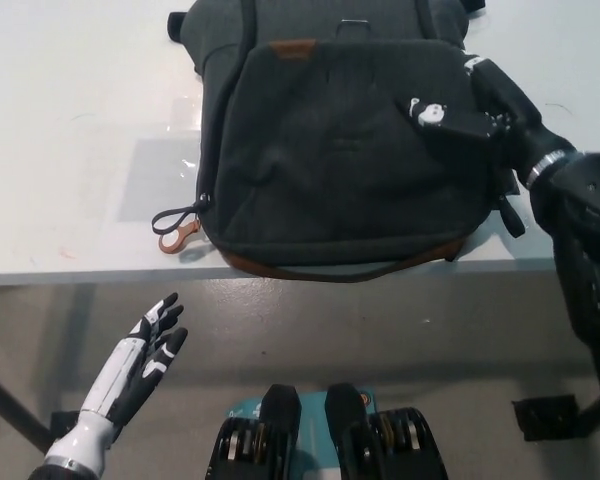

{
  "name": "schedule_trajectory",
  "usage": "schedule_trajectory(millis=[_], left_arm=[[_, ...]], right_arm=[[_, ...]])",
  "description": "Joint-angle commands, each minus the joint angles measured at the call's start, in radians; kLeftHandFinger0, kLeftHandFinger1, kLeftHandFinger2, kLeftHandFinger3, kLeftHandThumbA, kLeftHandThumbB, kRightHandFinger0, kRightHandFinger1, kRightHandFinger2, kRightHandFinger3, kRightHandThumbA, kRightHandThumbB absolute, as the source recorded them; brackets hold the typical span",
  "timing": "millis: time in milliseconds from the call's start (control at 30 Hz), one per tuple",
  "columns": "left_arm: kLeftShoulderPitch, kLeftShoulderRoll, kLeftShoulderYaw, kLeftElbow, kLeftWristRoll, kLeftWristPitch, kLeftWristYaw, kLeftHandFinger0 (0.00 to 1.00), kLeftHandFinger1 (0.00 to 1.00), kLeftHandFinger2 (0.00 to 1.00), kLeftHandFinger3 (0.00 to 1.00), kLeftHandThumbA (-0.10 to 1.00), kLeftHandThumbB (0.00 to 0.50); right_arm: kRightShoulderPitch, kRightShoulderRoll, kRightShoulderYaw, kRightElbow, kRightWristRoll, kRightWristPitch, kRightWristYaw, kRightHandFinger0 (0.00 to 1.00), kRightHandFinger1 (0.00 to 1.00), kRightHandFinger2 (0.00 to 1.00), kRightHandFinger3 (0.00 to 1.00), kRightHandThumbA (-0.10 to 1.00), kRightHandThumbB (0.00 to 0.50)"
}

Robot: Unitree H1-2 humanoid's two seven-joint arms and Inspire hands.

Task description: A bag is kept in the middle of the table with its flap loosely closed and the robot uses its right hand to adjust it and opens it

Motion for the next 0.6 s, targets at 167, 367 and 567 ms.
schedule_trajectory(millis=[167, 367, 567], left_arm=[[-0.031, 0.026, -0.003, -0.006, -0.003, -0.026, -0.025, 1.00, 1.00, 1.00, 1.00, 0.93, 0.000], [-0.039, 0.026, -0.006, -0.005, -0.001, -0.021, -0.029, 1.00, 1.00, 1.00, 1.00, 0.95, 0.000], [-0.049, 0.028, -0.008, -0.003, 0.006, -0.020, -0.030, 1.00, 1.00, 1.00, 1.00, 0.97, 0.002]], right_arm=[[0.157, 0.065, 0.018, -0.442, -0.110, -0.105, -0.103, 0.00, 0.24, 0.46, 0.67, -0.10, 0.144], [0.368, 0.095, 0.159, -0.597, -0.339, -0.341, -0.150, 0.01, 0.39, 0.78, 0.81, -0.10, 0.104], [0.479, 0.084, 0.218, -0.536, -0.368, -0.508, -0.155, 0.11, 0.43, 0.75, 0.71, -0.05, 0.187]])
